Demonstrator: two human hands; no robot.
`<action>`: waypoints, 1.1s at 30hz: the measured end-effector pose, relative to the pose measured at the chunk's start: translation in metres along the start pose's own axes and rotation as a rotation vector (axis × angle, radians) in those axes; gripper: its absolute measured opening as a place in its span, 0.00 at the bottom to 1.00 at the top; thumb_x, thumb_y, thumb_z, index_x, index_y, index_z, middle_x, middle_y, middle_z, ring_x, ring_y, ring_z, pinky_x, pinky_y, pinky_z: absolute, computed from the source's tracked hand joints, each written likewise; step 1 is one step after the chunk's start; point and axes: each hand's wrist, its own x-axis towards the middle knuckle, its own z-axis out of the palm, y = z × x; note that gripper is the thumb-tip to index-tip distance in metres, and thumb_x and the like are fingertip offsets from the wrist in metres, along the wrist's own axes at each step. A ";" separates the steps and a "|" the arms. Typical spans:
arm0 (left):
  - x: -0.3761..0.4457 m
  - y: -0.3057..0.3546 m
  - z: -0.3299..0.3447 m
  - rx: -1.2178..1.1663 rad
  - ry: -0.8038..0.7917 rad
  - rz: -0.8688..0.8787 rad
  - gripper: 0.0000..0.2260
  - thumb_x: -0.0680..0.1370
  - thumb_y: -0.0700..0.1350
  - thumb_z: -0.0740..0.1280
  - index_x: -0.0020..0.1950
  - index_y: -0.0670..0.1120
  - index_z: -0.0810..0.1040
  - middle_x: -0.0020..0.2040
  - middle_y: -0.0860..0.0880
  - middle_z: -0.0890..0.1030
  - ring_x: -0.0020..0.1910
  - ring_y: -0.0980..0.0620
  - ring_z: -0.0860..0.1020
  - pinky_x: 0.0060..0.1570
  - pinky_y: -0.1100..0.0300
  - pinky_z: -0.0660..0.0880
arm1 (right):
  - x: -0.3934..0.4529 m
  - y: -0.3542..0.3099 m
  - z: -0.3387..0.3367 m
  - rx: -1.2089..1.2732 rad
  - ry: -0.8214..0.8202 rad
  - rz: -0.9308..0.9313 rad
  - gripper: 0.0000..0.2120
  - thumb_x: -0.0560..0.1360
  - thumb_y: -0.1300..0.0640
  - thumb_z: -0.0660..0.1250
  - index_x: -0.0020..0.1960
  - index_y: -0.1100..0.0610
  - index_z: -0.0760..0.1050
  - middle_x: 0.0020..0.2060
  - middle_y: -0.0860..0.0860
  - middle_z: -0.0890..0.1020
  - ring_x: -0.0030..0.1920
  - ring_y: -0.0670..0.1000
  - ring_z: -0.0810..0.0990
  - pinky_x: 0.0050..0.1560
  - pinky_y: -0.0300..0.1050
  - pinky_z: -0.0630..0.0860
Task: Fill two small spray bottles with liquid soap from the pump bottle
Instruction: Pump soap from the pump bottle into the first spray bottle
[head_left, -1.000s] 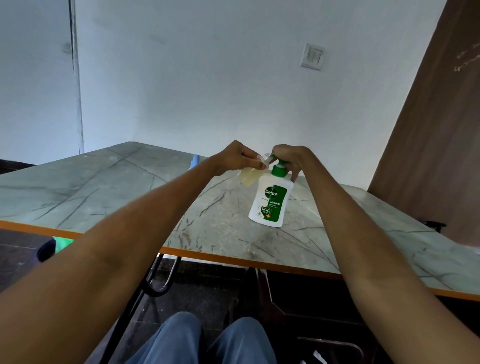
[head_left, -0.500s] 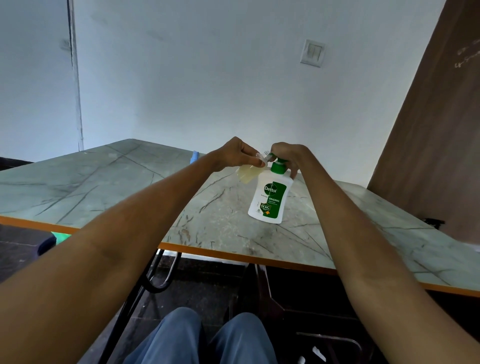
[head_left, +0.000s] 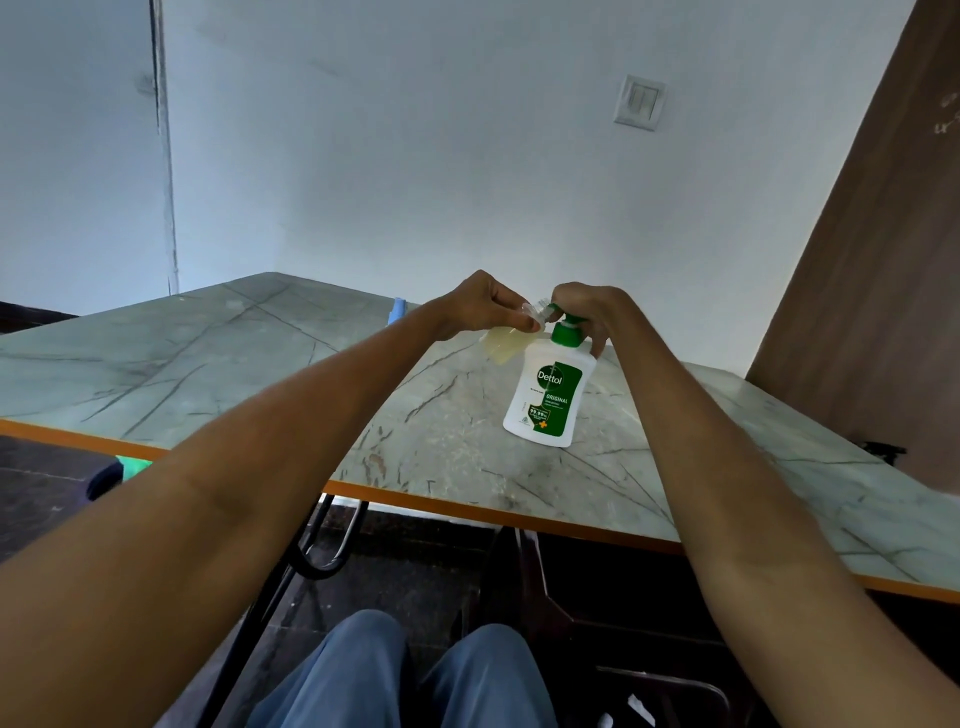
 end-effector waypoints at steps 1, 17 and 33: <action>-0.001 -0.001 -0.001 -0.002 0.001 -0.002 0.15 0.71 0.40 0.72 0.56 0.37 0.80 0.49 0.47 0.81 0.43 0.57 0.76 0.43 0.66 0.73 | 0.001 0.000 0.001 0.008 0.007 -0.001 0.11 0.77 0.57 0.49 0.40 0.56 0.67 0.44 0.59 0.74 0.49 0.60 0.75 0.55 0.61 0.72; -0.002 -0.002 0.000 -0.009 0.004 -0.023 0.15 0.72 0.40 0.71 0.57 0.38 0.79 0.53 0.45 0.81 0.50 0.52 0.76 0.48 0.61 0.75 | 0.000 -0.001 0.000 -0.015 -0.031 -0.001 0.12 0.77 0.58 0.49 0.40 0.56 0.68 0.54 0.61 0.74 0.55 0.61 0.74 0.60 0.64 0.67; -0.003 0.002 0.000 -0.026 0.004 -0.019 0.15 0.71 0.41 0.72 0.57 0.37 0.79 0.53 0.44 0.81 0.50 0.53 0.76 0.46 0.63 0.74 | -0.009 -0.005 0.000 -0.014 -0.022 0.006 0.11 0.78 0.57 0.50 0.41 0.56 0.67 0.54 0.60 0.73 0.54 0.59 0.73 0.64 0.67 0.63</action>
